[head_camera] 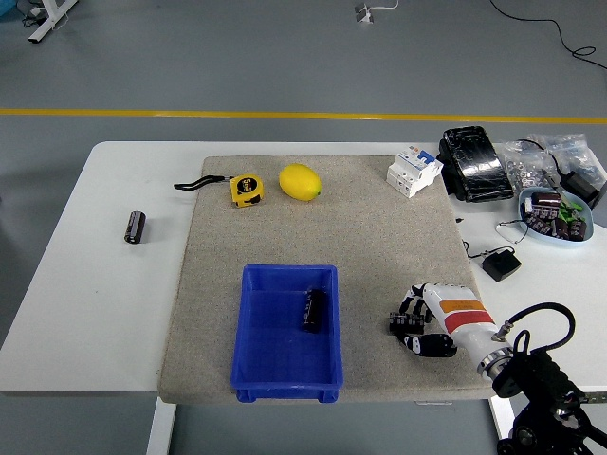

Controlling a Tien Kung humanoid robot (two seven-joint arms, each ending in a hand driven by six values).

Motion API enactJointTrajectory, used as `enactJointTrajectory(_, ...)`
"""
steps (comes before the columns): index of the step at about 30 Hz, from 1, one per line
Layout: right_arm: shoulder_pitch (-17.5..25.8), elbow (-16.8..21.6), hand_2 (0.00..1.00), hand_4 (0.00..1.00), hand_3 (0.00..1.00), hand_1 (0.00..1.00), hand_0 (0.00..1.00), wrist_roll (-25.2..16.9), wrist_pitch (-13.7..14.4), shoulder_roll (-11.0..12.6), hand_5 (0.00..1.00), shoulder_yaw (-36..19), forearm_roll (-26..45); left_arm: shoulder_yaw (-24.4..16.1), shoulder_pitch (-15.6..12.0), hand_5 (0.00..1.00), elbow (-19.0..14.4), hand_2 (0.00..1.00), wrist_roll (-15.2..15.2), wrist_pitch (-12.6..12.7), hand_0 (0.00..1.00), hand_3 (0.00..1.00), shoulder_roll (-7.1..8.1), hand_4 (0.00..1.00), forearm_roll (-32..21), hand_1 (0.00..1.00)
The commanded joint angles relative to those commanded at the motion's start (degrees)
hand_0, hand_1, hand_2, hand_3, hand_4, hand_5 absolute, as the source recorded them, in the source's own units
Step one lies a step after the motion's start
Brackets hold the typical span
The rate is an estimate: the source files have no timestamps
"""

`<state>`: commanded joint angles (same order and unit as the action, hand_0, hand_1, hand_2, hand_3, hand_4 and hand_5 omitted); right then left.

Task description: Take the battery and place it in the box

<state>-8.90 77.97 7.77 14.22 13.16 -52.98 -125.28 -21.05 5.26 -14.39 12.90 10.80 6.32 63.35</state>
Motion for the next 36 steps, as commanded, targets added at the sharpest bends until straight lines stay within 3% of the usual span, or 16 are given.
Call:
enactJointTrajectory(11, -0.46, -0.26, 0.404, 0.852, 0.483, 0.334, 0.239, 0.66, -2.83, 0.14, 0.100, -0.36, 0.69, 0.60, 0.41, 0.652, 0.06, 0.708, -0.28, 0.18, 0.696, 0.625, 0.06, 0.642, -1.09, 0.668)
enactJointTrajectory(12, -0.43, -0.26, 0.450, 0.773, 0.490, 0.386, 0.280, 0.66, -3.30, 0.16, 0.153, -0.38, 0.85, 0.63, 0.42, 0.651, 0.06, 0.709, -0.28, 0.18, 0.695, 0.625, 0.05, 0.642, -1.15, 0.667)
enactJointTrajectory(17, -0.51, -0.09, 0.450, 0.773, 0.490, 0.386, 0.280, 0.64, -4.07, 0.10, 0.153, -0.44, 1.44, 0.64, 0.43, 0.651, 0.06, 0.709, -0.29, 0.09, 0.695, 0.625, 0.07, 0.642, -1.16, 0.667)
enactJointTrajectory(18, -0.54, -0.02, 0.479, 0.825, 0.500, 0.414, 0.302, 0.63, -4.09, 0.10, 0.182, -0.44, 1.51, 0.58, 0.44, 0.649, 0.07, 0.709, -0.27, 0.06, 0.695, 0.624, 0.06, 0.642, -1.06, 0.668)
enactJointTrajectory(23, -0.62, 0.27, 0.479, 0.825, 0.500, 0.414, 0.302, 0.61, -4.67, 0.11, 0.182, -0.38, 1.69, 0.62, 0.38, 0.649, 0.06, 0.709, -0.31, 0.02, 0.695, 0.624, 0.08, 0.642, -1.14, 0.668)
enactJointTrajectory(24, -0.64, 0.30, 0.509, 0.868, 0.514, 0.434, 0.320, 0.58, -4.79, 0.10, 0.198, -0.33, 1.75, 0.60, 0.38, 0.649, 0.07, 0.709, -0.31, 0.01, 0.695, 0.624, 0.07, 0.642, -1.09, 0.668)
enactJointTrajectory(36, -0.72, 1.24, 0.529, 0.881, 0.520, 0.452, 0.340, 0.33, -5.36, 0.13, 0.194, -0.06, 1.47, 0.39, 0.27, 0.648, 0.09, 0.708, -0.24, -0.12, 0.695, 0.624, 0.13, 0.642, -0.76, 0.668)
